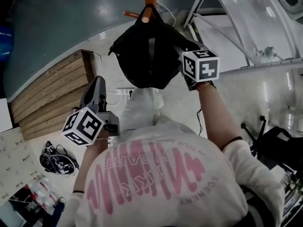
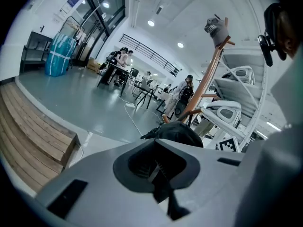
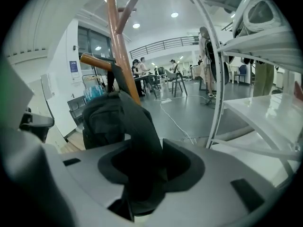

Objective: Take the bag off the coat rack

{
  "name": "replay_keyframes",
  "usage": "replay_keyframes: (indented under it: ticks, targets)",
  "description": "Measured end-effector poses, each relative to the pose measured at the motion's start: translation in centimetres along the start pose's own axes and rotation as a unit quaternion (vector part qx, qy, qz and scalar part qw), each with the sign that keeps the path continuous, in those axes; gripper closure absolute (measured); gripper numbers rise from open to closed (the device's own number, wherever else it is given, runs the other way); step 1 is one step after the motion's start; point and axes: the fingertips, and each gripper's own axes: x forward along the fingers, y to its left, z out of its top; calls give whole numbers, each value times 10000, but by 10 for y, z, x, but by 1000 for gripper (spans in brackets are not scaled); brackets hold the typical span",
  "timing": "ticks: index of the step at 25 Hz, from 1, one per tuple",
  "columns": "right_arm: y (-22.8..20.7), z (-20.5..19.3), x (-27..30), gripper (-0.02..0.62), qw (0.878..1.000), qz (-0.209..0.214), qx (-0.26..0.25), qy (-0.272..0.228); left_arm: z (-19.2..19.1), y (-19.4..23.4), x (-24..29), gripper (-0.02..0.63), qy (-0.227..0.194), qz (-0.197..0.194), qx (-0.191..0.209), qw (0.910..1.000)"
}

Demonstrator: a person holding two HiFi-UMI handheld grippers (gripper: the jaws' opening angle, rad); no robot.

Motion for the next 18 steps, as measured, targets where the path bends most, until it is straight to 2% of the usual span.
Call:
replay_keyframes:
  ticks: [3, 6, 10, 17, 18]
  targets:
    - [1, 2, 3, 440, 10000, 24, -9, -36, 1, -1, 15, 601, 54, -186, -43, 9998]
    - [-1, 3, 3, 440, 10000, 76, -23, 24, 8, -12, 29, 601, -120, -509, -103, 9986]
    - [-5, 3, -2, 437, 9998, 177, -17, 120, 19, -30, 50, 601, -254, -720, 373, 9964]
    - [-7, 5, 0, 433, 9997, 233, -21, 86, 36, -36, 82, 596, -305, -802, 690, 9939]
    - [-7, 5, 0, 433, 9997, 239, -17, 79, 37, -38, 85, 570, -281, -880, 802, 9925]
